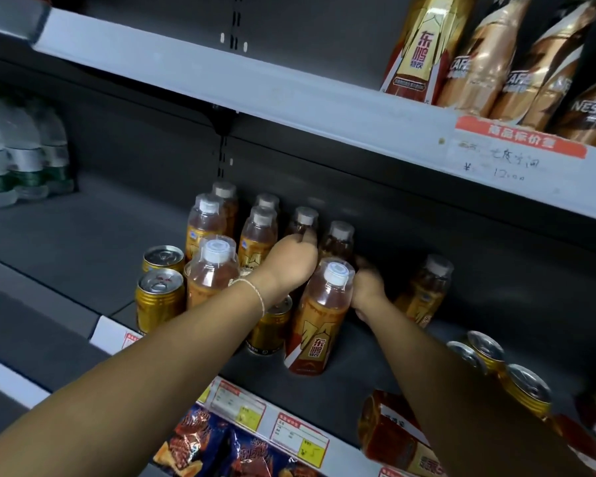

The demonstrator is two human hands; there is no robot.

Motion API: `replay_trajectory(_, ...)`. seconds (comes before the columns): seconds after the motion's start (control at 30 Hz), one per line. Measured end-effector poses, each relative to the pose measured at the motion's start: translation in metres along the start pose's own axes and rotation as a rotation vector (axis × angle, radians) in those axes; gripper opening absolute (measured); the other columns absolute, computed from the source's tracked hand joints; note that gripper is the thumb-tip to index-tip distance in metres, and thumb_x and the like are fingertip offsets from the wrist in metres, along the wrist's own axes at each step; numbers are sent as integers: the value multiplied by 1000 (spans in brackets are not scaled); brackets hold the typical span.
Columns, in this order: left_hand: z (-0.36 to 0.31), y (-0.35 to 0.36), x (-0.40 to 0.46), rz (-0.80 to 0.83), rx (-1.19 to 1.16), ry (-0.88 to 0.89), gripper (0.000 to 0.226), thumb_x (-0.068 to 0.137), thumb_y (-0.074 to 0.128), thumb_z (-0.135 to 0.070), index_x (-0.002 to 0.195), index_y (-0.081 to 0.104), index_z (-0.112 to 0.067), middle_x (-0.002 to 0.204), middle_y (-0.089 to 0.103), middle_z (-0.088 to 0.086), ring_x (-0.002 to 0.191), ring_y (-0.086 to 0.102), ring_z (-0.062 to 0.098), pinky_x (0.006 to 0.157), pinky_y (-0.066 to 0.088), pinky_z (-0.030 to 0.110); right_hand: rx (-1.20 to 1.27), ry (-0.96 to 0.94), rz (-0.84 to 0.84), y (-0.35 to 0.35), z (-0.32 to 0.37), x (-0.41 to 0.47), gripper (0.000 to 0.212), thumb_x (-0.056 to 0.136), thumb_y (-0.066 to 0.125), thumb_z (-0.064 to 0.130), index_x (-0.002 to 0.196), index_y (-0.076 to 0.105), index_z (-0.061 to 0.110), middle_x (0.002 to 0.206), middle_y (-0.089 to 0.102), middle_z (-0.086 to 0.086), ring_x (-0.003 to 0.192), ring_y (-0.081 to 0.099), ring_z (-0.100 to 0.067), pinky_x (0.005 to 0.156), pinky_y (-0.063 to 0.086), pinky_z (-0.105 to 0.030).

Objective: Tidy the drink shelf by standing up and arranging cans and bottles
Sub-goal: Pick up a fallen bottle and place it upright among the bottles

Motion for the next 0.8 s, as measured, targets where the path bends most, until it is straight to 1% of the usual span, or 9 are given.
replay_trajectory(0.1, 0, -2, -8, -10, 3, 8, 35, 105, 32, -40, 85, 54, -20, 77, 50, -11, 74, 46, 7, 76, 34, 26, -46, 3, 46, 3, 0, 0, 50, 92, 73, 21, 138, 56, 11, 132, 63, -16, 117, 61, -32, 101, 52, -44)
replay_trajectory(0.23, -4, -5, -20, -27, -14, 13, 35, 104, 35, -36, 78, 54, -22, 78, 57, -3, 82, 55, 15, 80, 43, 32, -2, 15, 93, -4, -2, -14, 81, 86, 79, 26, 154, 37, 16, 146, 53, -11, 128, 55, -29, 100, 50, -36)
replay_trajectory(0.3, -8, -7, -27, -43, -10, 27, 29, 104, 38, -31, 81, 55, -23, 80, 58, -3, 81, 55, 14, 78, 43, 29, 68, -6, 70, -17, 3, -18, 68, 86, 76, 18, 147, 48, 17, 140, 59, -12, 122, 60, -28, 103, 52, -41)
replay_trajectory(0.4, -16, -8, -38, -60, -31, 43, 23, 102, 41, -24, 87, 56, -16, 73, 55, -2, 70, 52, 14, 69, 43, 27, 218, -30, -4, -42, 13, -31, 33, 90, 59, 3, 117, 64, 21, 123, 67, -11, 115, 64, -28, 102, 53, -44)
replay_trajectory(0.5, -28, -11, -52, -90, -4, 76, 24, 101, 41, -23, 94, 61, -12, 72, 56, -1, 64, 52, 14, 58, 43, 25, 254, -153, -81, -67, 34, -51, 21, 92, 61, 9, 102, 66, 27, 108, 70, -6, 106, 67, -25, 98, 55, -44)
replay_trajectory(0.6, -43, -12, -69, -105, 107, 146, 22, 100, 40, -20, 109, 59, -14, 92, 61, 3, 87, 59, 22, 81, 49, 35, 155, -368, -170, -88, 63, -85, 14, 92, 65, 16, 99, 66, 29, 89, 67, 8, 93, 66, -17, 90, 55, -33)
replay_trajectory(0.67, -53, -14, -81, -127, 219, 196, 31, 98, 42, -17, 125, 57, -13, 114, 64, 6, 110, 59, 25, 93, 45, 30, 134, -474, -178, -91, 78, -111, 13, 92, 65, 15, 100, 68, 24, 83, 64, 15, 82, 65, -5, 79, 53, -18)
replay_trajectory(0.73, -64, -15, -91, -137, 322, 278, 39, 96, 44, -11, 135, 53, -10, 132, 59, 9, 124, 52, 25, 96, 36, 22, 162, -528, -141, -87, 86, -131, 16, 92, 65, 9, 105, 71, 17, 85, 65, 15, 76, 63, 6, 71, 49, -6)
replay_trajectory(0.8, -71, -18, -99, -134, 378, 352, 41, 93, 46, -7, 134, 53, -7, 134, 59, 12, 126, 52, 25, 98, 37, 23, 177, -558, -102, -80, 93, -148, 19, 92, 65, 5, 107, 71, 13, 88, 66, 12, 77, 63, 6, 73, 52, -9)
Point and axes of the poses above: each hand's wrist, its own x-axis towards the middle knuckle, its own y-axis out of the palm, z = x × y, the point moved 10 cm from there along x, towards the middle knuckle
